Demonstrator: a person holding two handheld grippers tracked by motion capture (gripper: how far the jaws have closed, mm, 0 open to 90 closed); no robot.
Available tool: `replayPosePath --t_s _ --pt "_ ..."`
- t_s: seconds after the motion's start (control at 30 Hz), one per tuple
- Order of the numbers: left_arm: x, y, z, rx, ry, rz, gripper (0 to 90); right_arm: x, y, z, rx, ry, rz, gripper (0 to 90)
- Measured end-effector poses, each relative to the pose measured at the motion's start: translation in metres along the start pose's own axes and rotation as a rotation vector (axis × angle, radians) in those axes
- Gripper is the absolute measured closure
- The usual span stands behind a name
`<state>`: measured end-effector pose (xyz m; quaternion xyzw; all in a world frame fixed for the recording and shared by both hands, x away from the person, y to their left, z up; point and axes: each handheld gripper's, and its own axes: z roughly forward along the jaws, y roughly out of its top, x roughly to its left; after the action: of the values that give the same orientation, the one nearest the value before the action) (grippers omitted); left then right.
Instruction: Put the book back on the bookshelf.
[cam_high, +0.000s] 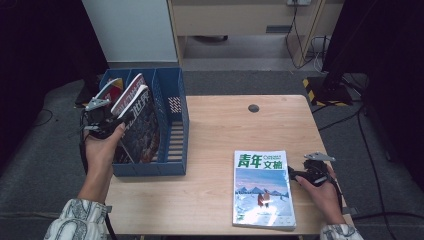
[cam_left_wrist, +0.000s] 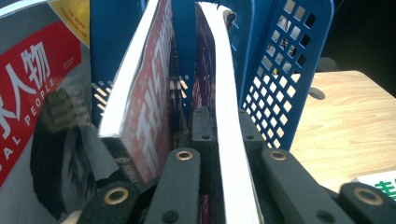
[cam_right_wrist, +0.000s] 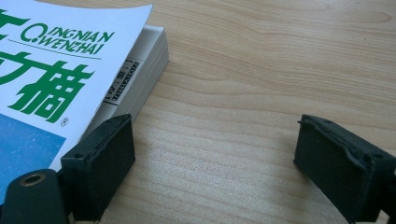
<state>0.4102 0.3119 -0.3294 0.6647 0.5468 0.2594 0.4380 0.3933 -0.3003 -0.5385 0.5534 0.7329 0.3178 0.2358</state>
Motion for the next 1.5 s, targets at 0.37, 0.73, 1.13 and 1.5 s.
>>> replayPosePath --t_s 0.37,0.73,1.13,1.5 --pt "-0.011 0.014 0.002 -0.034 0.005 -0.028 82.2 0.0 0.0 0.0 0.0 0.0 0.0 12.1" --pt "-0.008 0.028 0.012 -0.058 0.021 -0.059 82.2 0.0 0.0 0.0 0.0 0.0 0.0 12.1" --pt "-0.003 0.035 0.025 -0.079 0.038 -0.094 82.1 0.0 0.0 0.0 -0.001 0.001 -0.001 12.1" --pt "-0.003 0.038 0.031 -0.1 0.05 -0.098 82.2 -0.001 0.0 0.0 0.002 0.004 -0.004 12.1"
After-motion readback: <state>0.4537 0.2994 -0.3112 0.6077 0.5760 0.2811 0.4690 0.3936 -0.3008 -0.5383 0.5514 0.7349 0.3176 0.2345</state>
